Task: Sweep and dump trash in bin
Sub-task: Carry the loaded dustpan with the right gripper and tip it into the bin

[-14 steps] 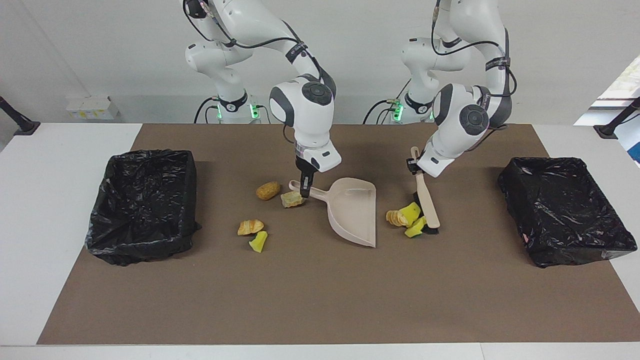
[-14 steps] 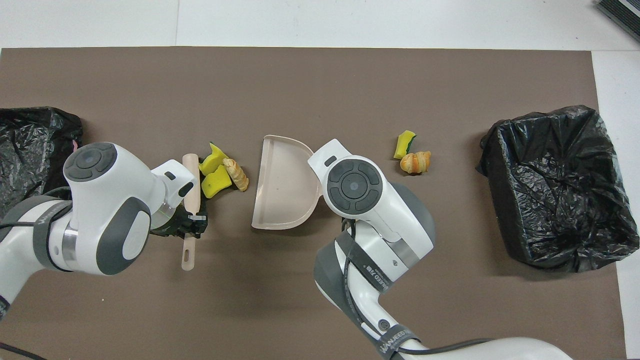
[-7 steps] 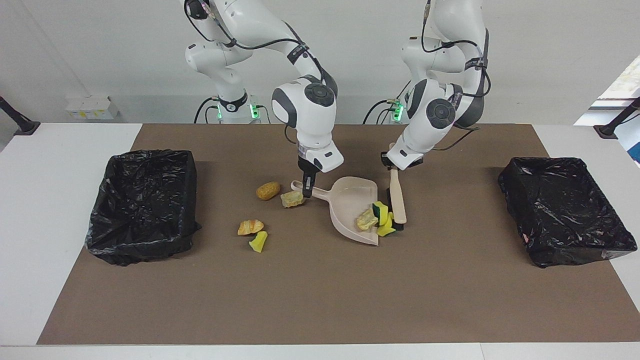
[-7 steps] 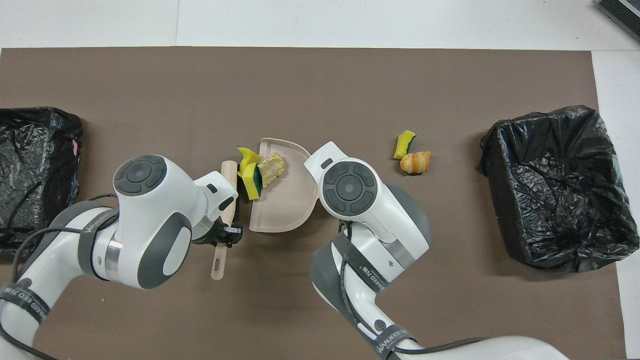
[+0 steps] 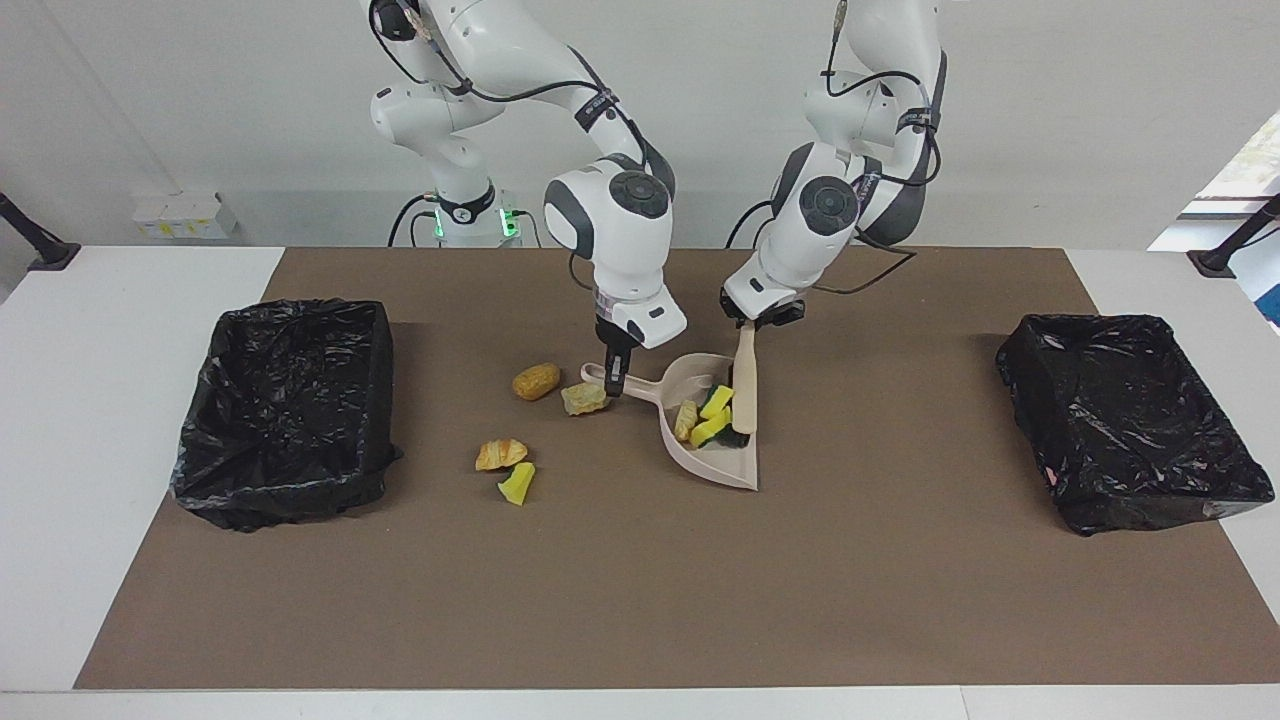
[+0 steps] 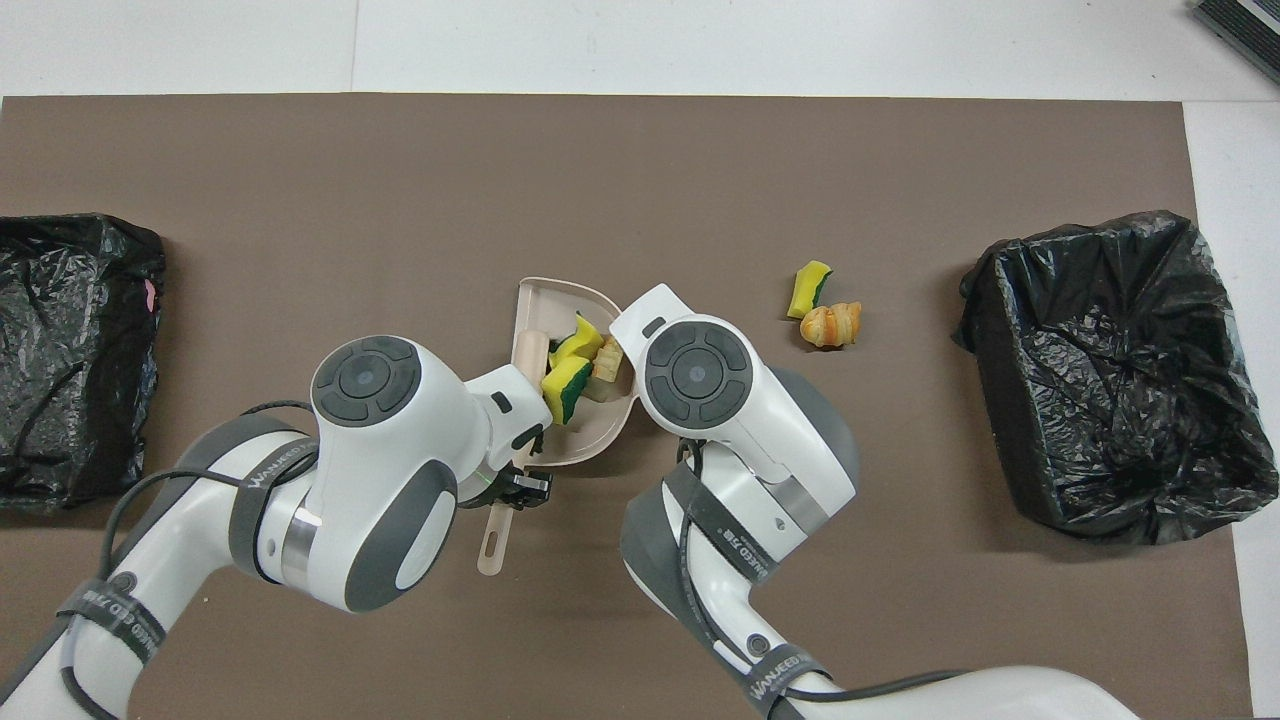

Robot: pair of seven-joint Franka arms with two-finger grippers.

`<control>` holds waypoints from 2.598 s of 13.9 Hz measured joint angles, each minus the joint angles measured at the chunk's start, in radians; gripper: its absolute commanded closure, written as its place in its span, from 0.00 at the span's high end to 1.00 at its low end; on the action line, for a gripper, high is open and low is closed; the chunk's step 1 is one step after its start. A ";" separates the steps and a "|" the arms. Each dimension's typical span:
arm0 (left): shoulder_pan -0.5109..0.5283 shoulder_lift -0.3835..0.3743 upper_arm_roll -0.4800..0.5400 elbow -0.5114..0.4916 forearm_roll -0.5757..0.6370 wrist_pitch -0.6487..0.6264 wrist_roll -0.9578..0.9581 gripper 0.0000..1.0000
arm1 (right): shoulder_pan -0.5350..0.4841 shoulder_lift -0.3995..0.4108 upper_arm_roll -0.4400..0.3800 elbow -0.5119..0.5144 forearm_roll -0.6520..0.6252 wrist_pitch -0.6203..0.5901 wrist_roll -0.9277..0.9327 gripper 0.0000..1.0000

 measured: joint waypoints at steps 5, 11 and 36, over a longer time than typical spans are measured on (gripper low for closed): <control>-0.012 -0.006 -0.034 0.011 0.009 -0.001 -0.200 0.00 | -0.018 0.003 -0.001 -0.041 0.006 0.110 -0.050 0.00; -0.013 -0.026 -0.033 0.012 0.128 -0.044 -0.376 0.00 | -0.033 0.003 -0.001 -0.040 0.118 0.113 -0.122 0.00; -0.436 -0.317 -0.052 -0.416 0.044 0.122 -0.681 0.00 | -0.691 -0.148 -0.020 0.096 0.280 -0.249 -0.654 0.00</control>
